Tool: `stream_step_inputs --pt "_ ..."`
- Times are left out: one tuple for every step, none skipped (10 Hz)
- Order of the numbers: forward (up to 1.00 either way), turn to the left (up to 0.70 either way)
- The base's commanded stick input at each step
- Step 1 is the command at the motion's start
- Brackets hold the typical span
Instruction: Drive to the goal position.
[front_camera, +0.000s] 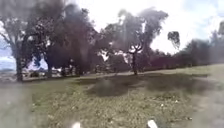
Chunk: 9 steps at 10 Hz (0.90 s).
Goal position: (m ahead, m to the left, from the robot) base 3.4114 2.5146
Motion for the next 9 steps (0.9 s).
stream_step_inputs --pt "0.7 0.0" --pt "0.7 0.0" --pt "0.7 0.0" --pt "0.7 0.0" --pt "0.7 0.0" --pt "0.7 0.0" --pt "0.7 0.0" --pt "0.7 0.0" --pt "0.7 0.0"
